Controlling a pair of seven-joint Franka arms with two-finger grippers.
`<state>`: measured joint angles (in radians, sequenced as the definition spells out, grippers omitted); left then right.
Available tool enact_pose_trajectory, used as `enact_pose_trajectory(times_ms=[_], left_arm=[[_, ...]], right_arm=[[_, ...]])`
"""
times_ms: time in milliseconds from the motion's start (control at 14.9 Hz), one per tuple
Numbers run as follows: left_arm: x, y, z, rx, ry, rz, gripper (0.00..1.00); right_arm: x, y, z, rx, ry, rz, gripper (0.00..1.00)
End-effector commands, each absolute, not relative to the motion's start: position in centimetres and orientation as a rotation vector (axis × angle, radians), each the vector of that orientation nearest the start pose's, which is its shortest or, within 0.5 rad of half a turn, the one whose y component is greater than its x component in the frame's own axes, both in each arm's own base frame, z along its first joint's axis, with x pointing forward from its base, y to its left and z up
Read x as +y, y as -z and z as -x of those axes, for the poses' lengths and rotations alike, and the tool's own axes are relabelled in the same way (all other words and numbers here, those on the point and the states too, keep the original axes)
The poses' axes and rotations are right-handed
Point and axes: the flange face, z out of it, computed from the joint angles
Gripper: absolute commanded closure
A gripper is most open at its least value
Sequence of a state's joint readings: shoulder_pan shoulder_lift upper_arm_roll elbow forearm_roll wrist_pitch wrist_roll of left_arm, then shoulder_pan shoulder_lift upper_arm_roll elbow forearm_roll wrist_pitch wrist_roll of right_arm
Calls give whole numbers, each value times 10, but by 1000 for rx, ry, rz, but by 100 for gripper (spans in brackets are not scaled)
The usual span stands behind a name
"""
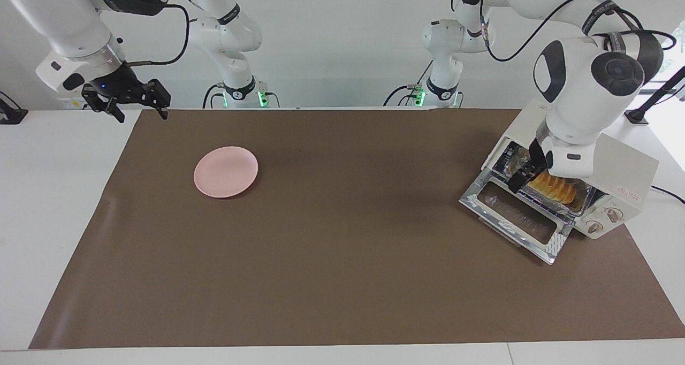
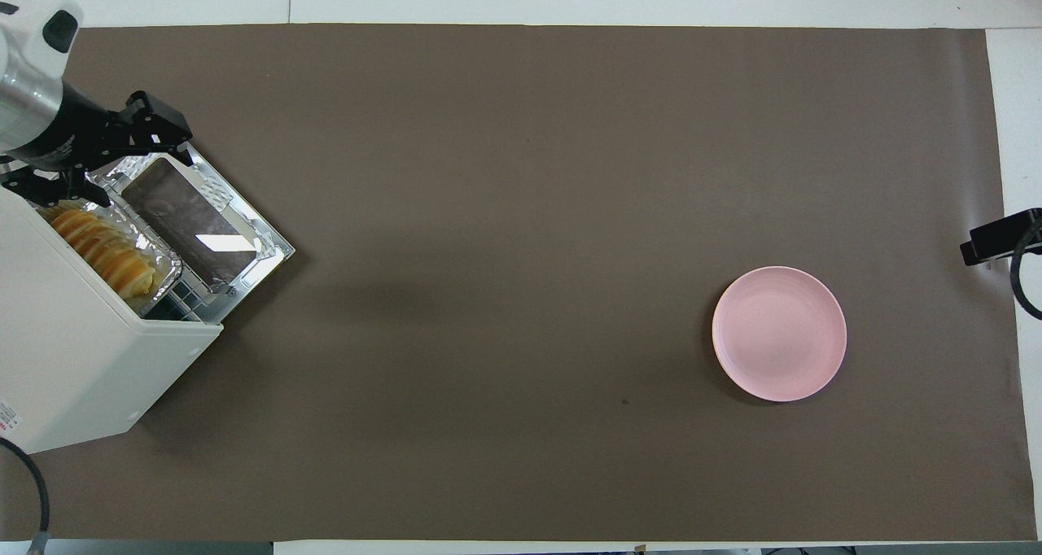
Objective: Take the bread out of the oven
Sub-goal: 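Reach the left gripper into the toaster oven and grasp the foil tray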
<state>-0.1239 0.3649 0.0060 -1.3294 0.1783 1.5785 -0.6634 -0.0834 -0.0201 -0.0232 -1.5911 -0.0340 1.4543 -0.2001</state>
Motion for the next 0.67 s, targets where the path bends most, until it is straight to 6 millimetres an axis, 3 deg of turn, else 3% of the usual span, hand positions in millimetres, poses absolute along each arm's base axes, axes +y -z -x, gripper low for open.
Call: enact_pose_trajectory(times_ms=[0,67,201,403,604], left_arm=[[-32,-519,-651,-886,45,2735,0],[-18,-505,-652,-927,63,2729,0],[-9,-492,-647,-1068,93,2683,0],[-10,-438,-642,-1189,138,2654,0],[-12,-411,-637,-1176,158,2678,0]], right_arm=[[-62,-619,-526,-175,-197,3151,0],[-62,-618,-526,-175,-199,3151,0],[-63,-618,-526,-173,-199,3151,0],[-62,-618,-526,-175,-199,3151,0],[-62,-618,-526,-175,-199,3151,0]])
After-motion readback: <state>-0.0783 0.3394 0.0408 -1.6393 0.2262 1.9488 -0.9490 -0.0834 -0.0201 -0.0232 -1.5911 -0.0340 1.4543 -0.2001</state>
